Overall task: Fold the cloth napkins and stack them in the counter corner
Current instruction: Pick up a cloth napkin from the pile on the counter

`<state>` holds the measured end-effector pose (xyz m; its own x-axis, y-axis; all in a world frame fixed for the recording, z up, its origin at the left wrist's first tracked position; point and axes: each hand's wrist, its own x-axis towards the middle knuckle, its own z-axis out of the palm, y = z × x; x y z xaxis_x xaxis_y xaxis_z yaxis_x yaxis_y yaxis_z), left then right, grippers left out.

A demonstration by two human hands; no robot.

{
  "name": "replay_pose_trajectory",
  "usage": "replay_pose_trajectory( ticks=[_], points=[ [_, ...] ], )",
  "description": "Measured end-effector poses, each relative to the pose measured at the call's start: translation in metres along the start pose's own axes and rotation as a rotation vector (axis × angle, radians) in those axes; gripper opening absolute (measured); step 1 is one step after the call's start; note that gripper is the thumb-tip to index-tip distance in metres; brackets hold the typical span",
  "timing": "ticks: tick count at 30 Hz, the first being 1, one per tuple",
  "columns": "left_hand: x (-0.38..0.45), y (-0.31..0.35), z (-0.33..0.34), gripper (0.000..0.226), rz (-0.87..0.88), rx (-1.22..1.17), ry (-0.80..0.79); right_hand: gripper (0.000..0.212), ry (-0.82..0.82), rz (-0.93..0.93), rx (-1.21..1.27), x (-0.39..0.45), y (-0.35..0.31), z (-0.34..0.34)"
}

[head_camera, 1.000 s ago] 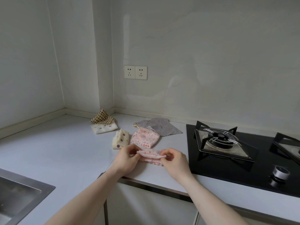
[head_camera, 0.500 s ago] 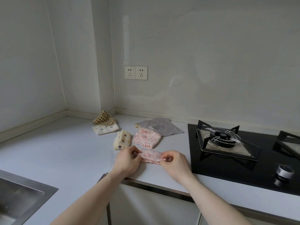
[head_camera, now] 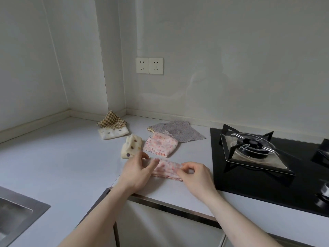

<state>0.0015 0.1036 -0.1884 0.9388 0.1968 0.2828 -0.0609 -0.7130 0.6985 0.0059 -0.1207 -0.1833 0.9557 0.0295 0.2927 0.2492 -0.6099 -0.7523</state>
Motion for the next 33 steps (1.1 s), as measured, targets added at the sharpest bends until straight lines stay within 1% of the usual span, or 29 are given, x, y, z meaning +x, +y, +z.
replay_pose_trajectory(
  ticks=[2,3,6,9,11,13,15,16,18,19,21,23,26,28,30,33],
  points=[
    [0.000,-0.002,0.003,0.060,0.016,0.101,-0.027,0.025,0.007,-0.020,0.027,0.000,0.004,0.001],
    [-0.001,-0.001,0.004,0.064,0.034,0.170,-0.046,0.025,0.008,-0.029,0.026,0.001,0.007,0.002],
    [-0.001,-0.001,0.009,0.067,0.089,0.284,-0.057,0.034,0.016,-0.067,-0.102,0.006,0.015,0.007],
    [-0.002,-0.004,0.011,0.056,0.100,0.259,-0.060,0.048,0.051,-0.130,-0.350,0.007,0.020,0.018],
    [-0.002,-0.005,0.007,0.048,0.086,0.220,-0.083,0.046,0.059,-0.144,-0.435,0.006,0.022,0.022],
    [-0.002,-0.005,0.004,0.042,0.045,0.147,-0.118,0.036,0.043,-0.109,-0.428,0.005,0.020,0.019],
    [-0.001,0.002,-0.002,0.039,-0.042,0.028,-0.156,0.027,0.006,-0.054,-0.357,0.005,0.011,0.011],
    [-0.001,0.009,-0.008,0.032,-0.106,-0.051,-0.191,0.024,-0.026,-0.014,-0.311,0.005,0.006,0.008],
    [-0.002,0.026,-0.023,0.011,-0.251,-0.222,-0.297,0.018,-0.133,0.125,-0.172,0.001,-0.008,-0.001],
    [-0.004,0.036,-0.033,0.011,-0.330,-0.303,-0.343,0.016,-0.200,0.223,-0.061,-0.003,-0.021,-0.008],
    [-0.010,0.055,-0.055,0.016,-0.484,-0.403,-0.391,0.020,-0.315,0.401,0.128,-0.011,-0.054,-0.029],
    [-0.016,0.077,-0.083,0.017,-0.545,-0.478,-0.370,0.021,-0.346,0.464,0.204,-0.019,-0.086,-0.054],
    [-0.021,0.118,-0.124,0.018,-0.551,-0.562,-0.350,0.029,-0.299,0.506,0.279,-0.025,-0.127,-0.094],
    [-0.020,0.142,-0.146,0.023,-0.514,-0.593,-0.408,0.031,-0.274,0.536,0.321,-0.025,-0.146,-0.119],
    [-0.018,0.162,-0.162,0.025,-0.452,-0.566,-0.470,0.026,-0.257,0.551,0.348,-0.025,-0.163,-0.144],
    [-0.010,0.193,-0.171,0.023,-0.346,-0.470,-0.557,0.017,-0.204,0.576,0.394,-0.026,-0.180,-0.176]
  ],
)
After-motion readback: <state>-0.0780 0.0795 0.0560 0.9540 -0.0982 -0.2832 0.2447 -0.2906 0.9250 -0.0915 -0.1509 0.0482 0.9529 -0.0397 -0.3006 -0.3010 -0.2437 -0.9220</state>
